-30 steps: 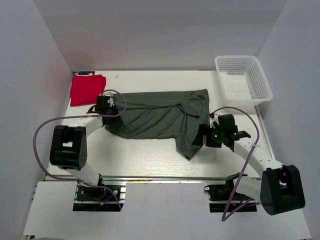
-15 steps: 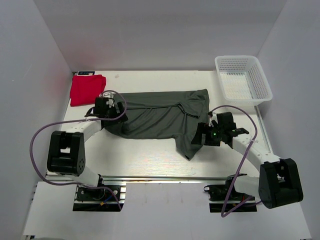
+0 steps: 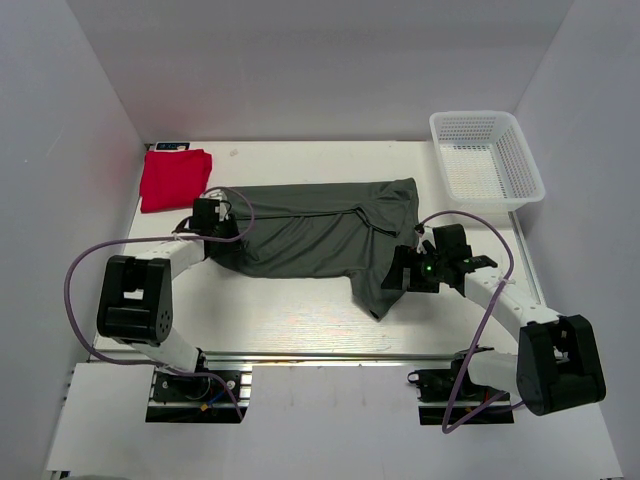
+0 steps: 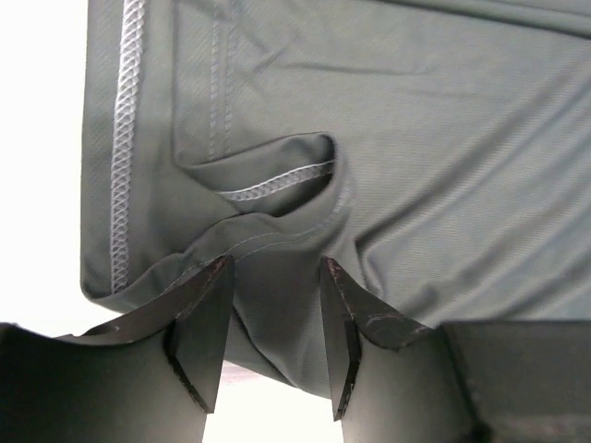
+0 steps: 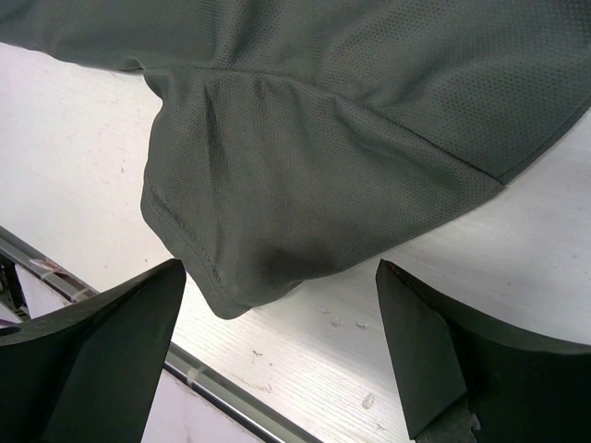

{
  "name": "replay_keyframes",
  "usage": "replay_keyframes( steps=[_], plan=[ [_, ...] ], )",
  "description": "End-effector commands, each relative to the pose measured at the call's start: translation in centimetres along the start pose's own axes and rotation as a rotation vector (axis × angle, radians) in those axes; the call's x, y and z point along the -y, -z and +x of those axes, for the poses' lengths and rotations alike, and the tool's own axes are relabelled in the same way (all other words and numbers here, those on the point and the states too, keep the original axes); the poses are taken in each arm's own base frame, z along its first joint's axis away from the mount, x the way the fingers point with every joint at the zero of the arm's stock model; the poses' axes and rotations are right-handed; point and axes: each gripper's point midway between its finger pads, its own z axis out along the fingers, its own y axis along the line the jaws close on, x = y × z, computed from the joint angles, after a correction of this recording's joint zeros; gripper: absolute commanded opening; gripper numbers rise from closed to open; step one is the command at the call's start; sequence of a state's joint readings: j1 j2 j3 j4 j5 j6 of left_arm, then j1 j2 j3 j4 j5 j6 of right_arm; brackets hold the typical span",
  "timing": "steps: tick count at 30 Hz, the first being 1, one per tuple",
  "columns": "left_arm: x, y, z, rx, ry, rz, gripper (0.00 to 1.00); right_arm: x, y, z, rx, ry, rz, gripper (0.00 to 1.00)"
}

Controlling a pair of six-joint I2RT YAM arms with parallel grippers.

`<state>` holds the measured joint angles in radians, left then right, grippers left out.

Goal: Fold and stack the t-shirts
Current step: Grap the side of the flattened tshirt closest away from the robot with both arms

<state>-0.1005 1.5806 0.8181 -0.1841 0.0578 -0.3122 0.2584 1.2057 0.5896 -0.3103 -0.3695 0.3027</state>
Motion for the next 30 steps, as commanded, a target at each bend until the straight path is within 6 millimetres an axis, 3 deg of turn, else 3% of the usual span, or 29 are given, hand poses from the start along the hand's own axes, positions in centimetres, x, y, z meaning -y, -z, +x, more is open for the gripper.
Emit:
replay_keyframes(
  steps=[1, 9, 11, 13, 16, 21, 25, 26, 30],
  plan=[
    [-0.8, 0.2, -0.4, 0.018, -0.001, -0.054, 0.52, -0.9, 0.2, -1.5, 0.042, 0.035, -0.033, 0.90],
    [-1.9, -0.6, 0.2, -0.012, 0.022, -0.118, 0.49, -0.8, -0.5, -0.9, 0.011, 0.026, -0.047, 0.90],
    [-1.6, -1.0, 0.5, -0.033, 0.023, -0.099, 0.37, -0.8, -0.6, -1.2, 0.016, 0.026, -0.047, 0.90],
    [-1.4, -1.0, 0.6, -0.036, 0.023, -0.089, 0.16, -0.7, -0.7, -1.0, 0.012, 0.021, -0.046, 0.90],
    [-1.2, -0.4, 0.8, -0.049, 0.024, -0.083, 0.00, -0.7, -1.0, -0.9, 0.006, 0.015, -0.052, 0.88],
    [-1.3, 2.3, -0.1, -0.020, 0.065, -0.115, 0.00, -0.3, -2.0, -0.6, 0.004, -0.018, -0.054, 0.75],
    [-2.4, 4.4, 1.3, -0.062, 0.139, -0.199, 0.01, 0.9, -2.9, 0.0, -0.027, -0.054, -0.007, 0.75],
    [-2.8, 5.0, 2.0, -0.087, 0.148, -0.223, 0.07, 1.1, -3.0, 0.0, -0.023, -0.058, -0.003, 0.73],
    [-3.9, 6.9, 3.1, -0.088, 0.241, -0.303, 0.07, 2.1, -3.6, 0.5, -0.047, -0.093, 0.048, 0.69]
  ],
)
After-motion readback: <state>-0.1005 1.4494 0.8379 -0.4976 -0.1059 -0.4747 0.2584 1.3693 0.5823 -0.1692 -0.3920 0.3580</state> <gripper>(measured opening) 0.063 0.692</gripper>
